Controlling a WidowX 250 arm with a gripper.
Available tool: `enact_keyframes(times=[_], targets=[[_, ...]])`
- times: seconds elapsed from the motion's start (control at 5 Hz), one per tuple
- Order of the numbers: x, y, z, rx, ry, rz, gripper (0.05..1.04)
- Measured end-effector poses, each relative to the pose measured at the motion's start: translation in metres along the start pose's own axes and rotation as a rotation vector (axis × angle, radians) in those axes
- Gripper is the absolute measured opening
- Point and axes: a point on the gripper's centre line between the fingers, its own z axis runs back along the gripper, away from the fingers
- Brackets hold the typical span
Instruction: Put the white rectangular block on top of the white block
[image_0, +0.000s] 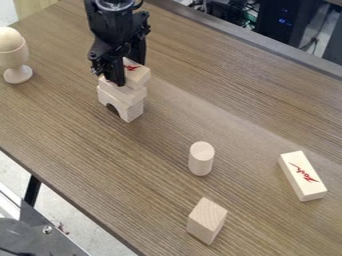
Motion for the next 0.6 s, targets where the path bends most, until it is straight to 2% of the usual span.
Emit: enact_keyframes(times=[0.2, 0.4, 0.6], targets=[[0.0001, 0.0003, 0.0000, 0.002, -0.001, 0.000, 0.564], [0.0000, 0.0005, 0.0000, 0.003, 0.000, 0.000, 0.619], [-0.0022, 0.0023, -0.0010, 0.030, 0.019, -0.008, 0.915]])
